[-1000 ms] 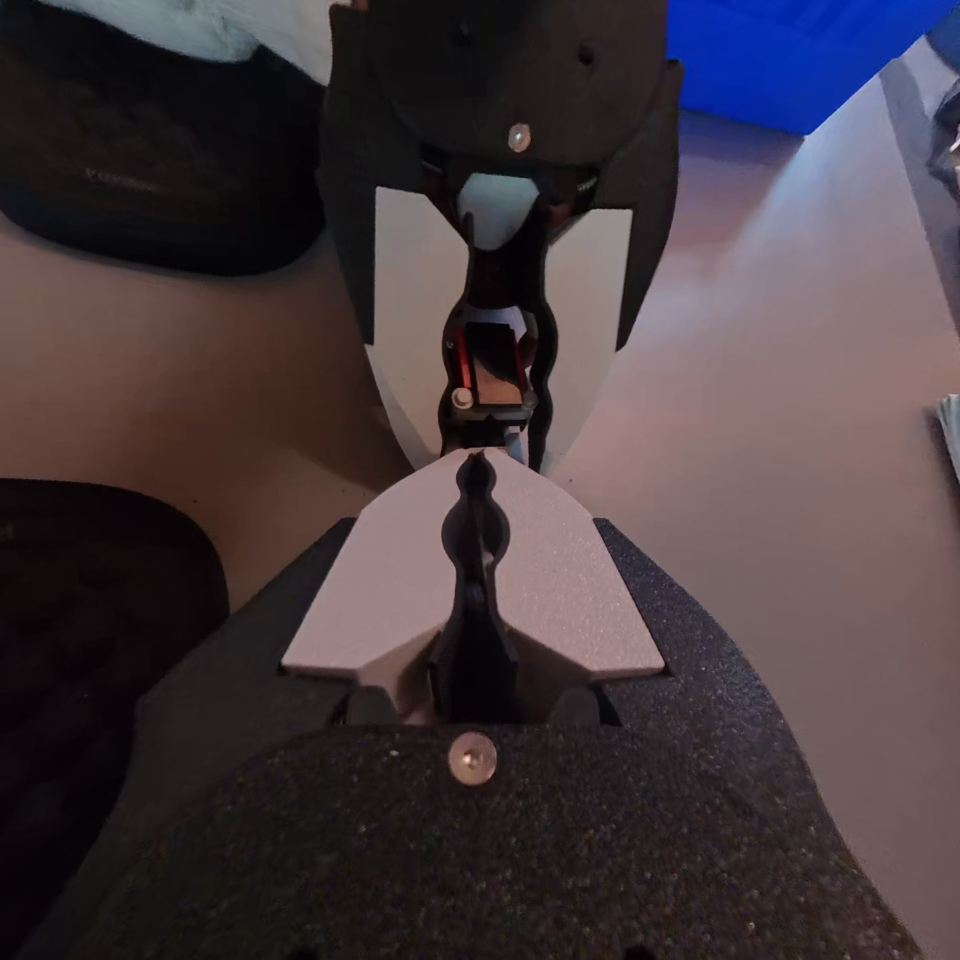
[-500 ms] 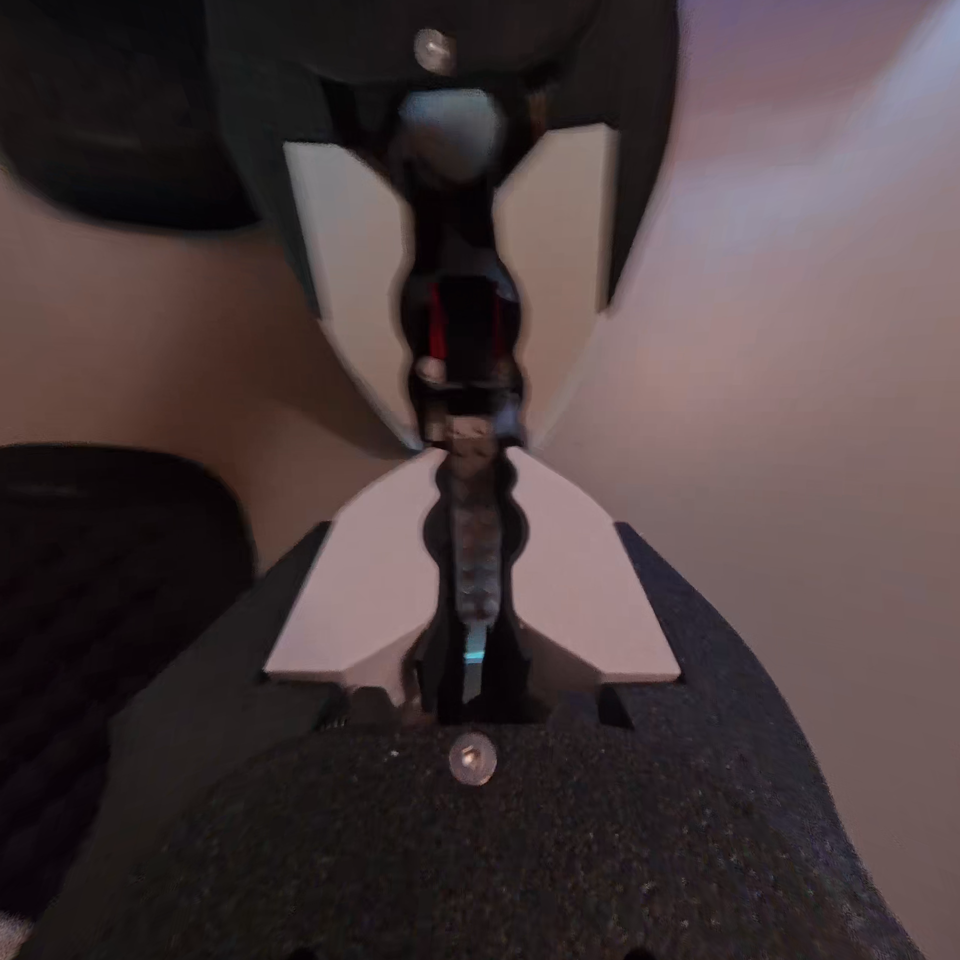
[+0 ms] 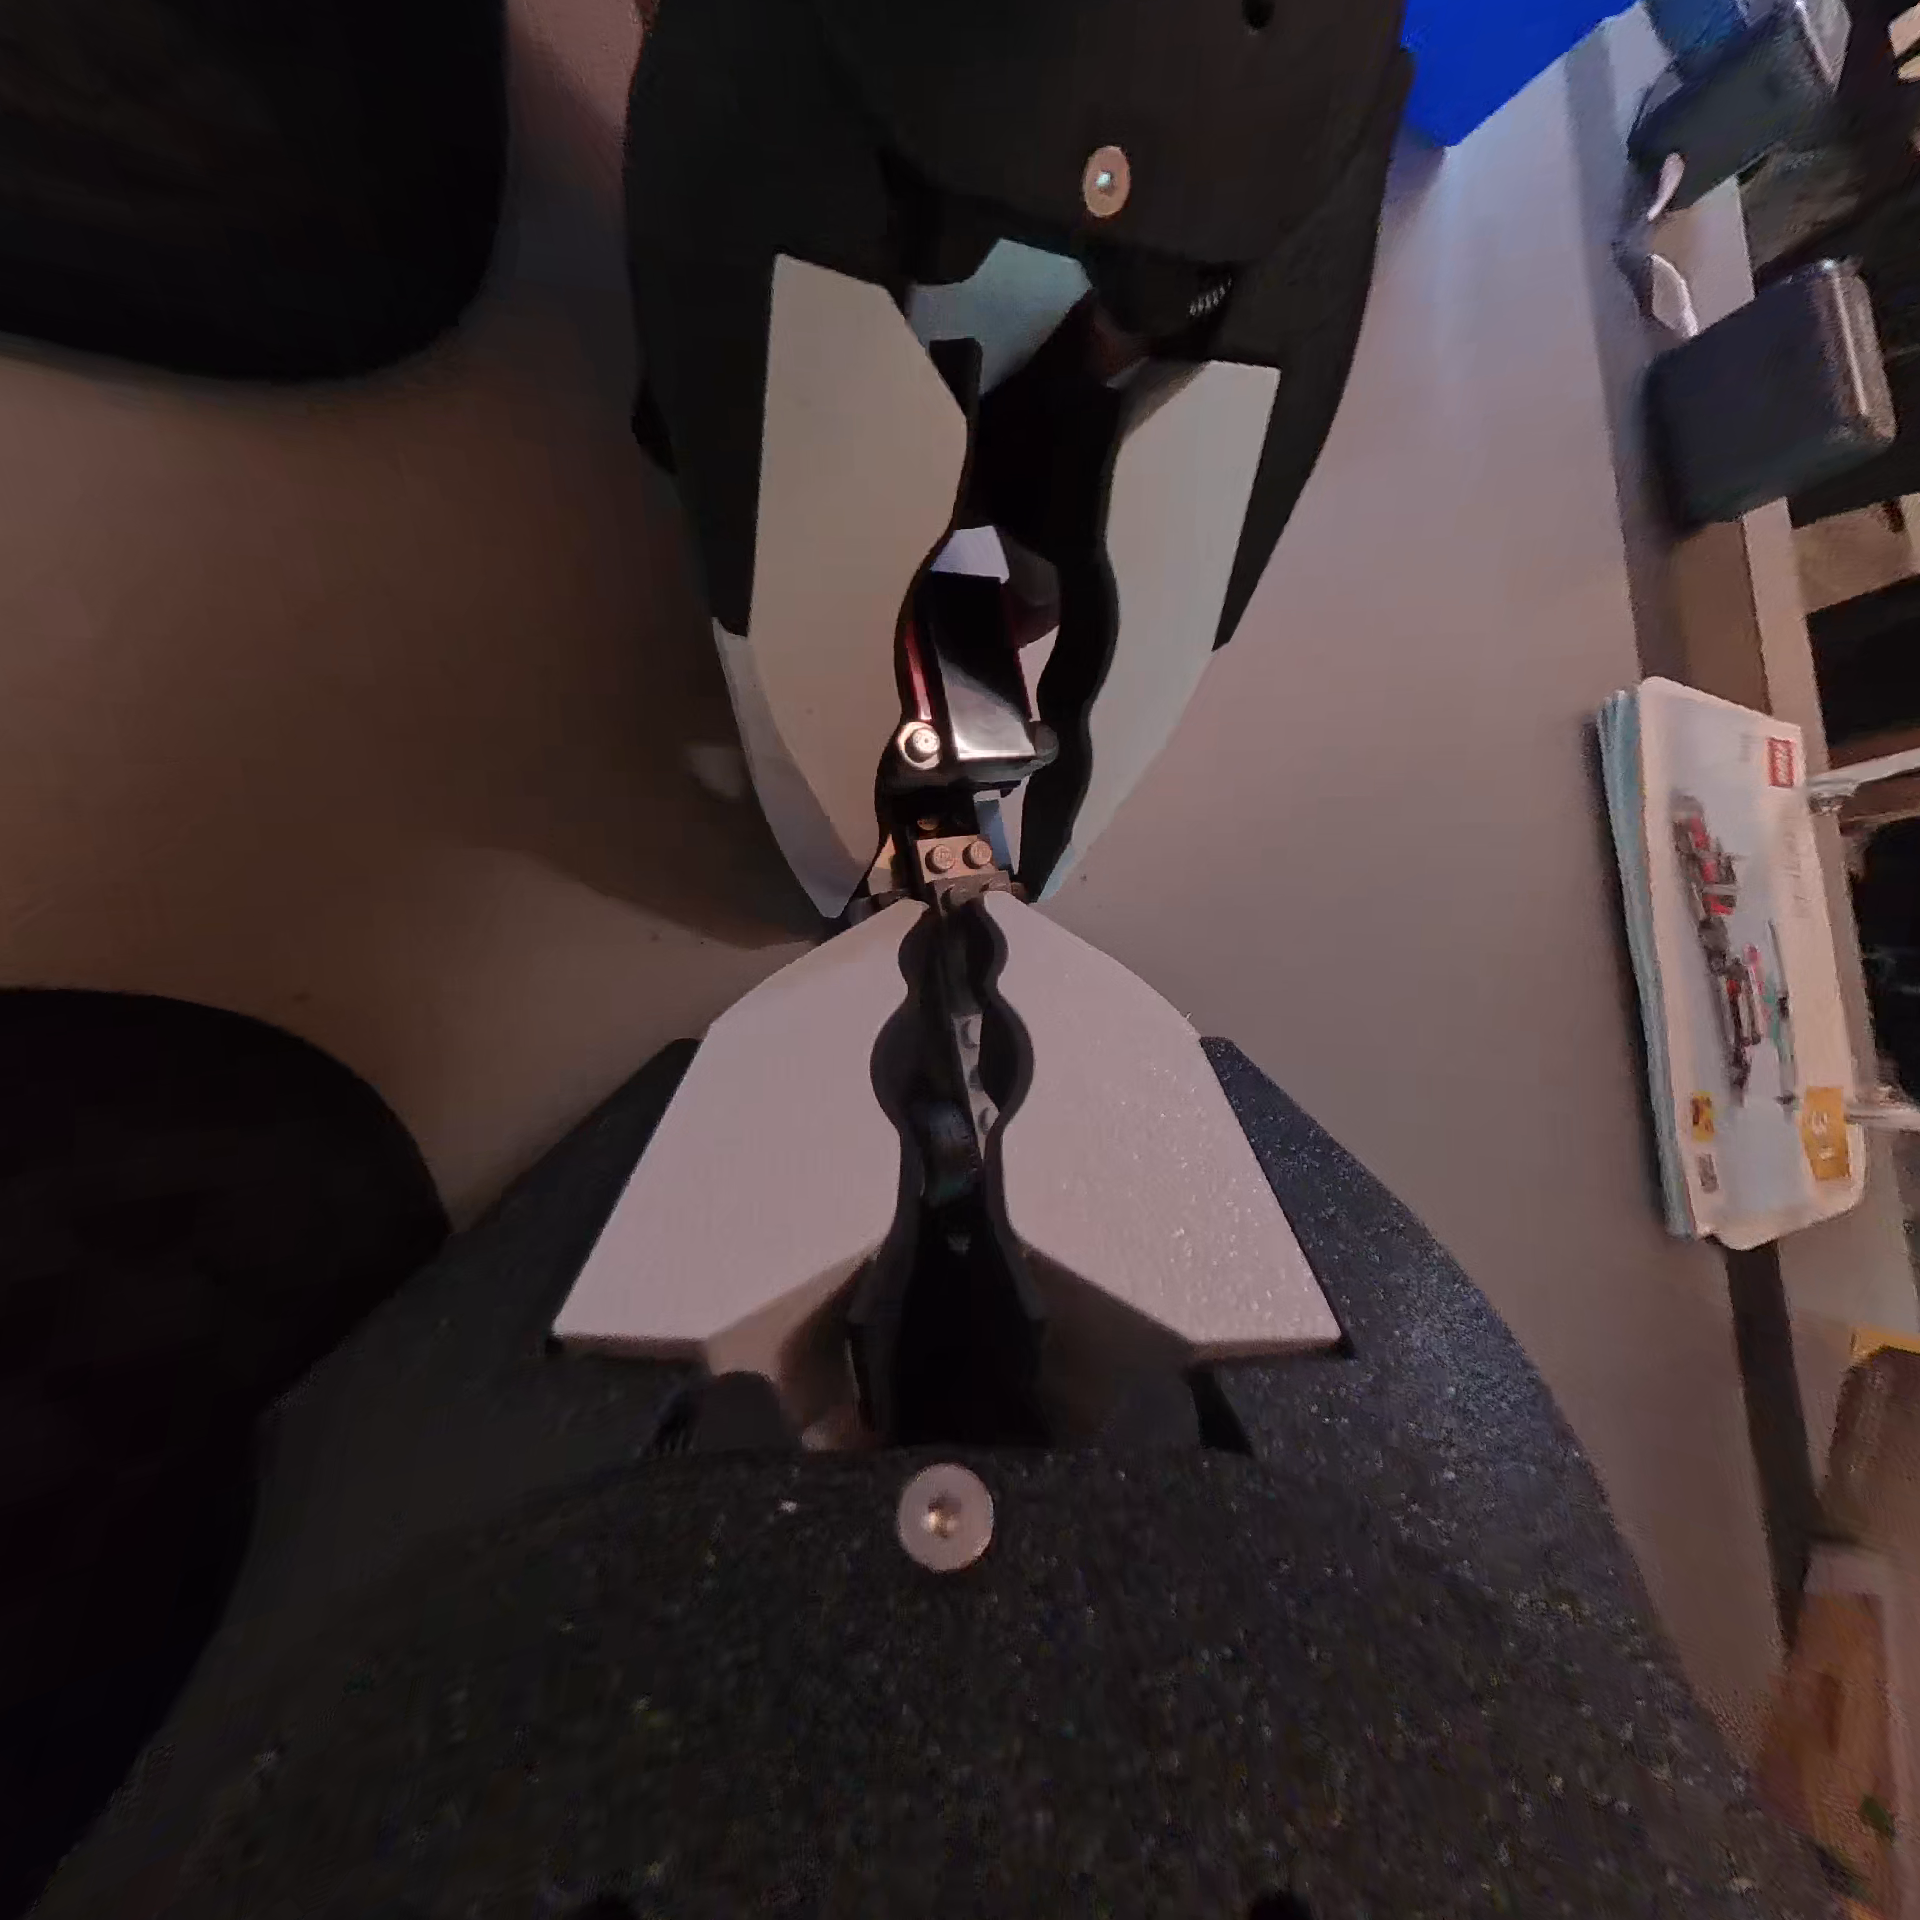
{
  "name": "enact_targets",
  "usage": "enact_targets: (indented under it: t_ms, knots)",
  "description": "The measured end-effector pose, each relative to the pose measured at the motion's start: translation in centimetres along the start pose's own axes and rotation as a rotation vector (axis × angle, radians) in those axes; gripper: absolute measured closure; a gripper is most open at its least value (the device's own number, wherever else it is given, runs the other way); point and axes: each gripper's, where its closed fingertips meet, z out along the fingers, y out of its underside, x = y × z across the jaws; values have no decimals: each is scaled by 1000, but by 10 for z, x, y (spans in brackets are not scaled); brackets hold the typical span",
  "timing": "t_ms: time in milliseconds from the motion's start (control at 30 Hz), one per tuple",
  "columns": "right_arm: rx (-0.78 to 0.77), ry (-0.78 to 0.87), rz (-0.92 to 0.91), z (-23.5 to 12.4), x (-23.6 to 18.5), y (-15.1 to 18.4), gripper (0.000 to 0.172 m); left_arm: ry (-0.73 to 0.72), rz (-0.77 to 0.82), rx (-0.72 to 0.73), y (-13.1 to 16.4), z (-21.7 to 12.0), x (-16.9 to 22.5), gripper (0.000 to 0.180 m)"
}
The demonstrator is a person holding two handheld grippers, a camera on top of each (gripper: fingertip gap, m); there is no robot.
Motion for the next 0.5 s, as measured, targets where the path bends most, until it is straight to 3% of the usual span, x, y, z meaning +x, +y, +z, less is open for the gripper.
enact_targets:
  t_ms: [100, 200, 367, 500]
  knots:
    - [15, -65, 42, 0, 1, 0, 165, 3, 1, 1, 0, 0, 0, 142]
    - [-75, -159, -30, 1, 4, 1, 157, 3, 6, 1, 0, 0, 0, 142]
    - [-241, -456, -132, 3, 2, 2, 156, 6, 2, 2, -1, 0, 0, 142]
    - [-235, -607, -83, 6, 0, 1, 155, 37, -43, 14, 0, -1, 0, 142]
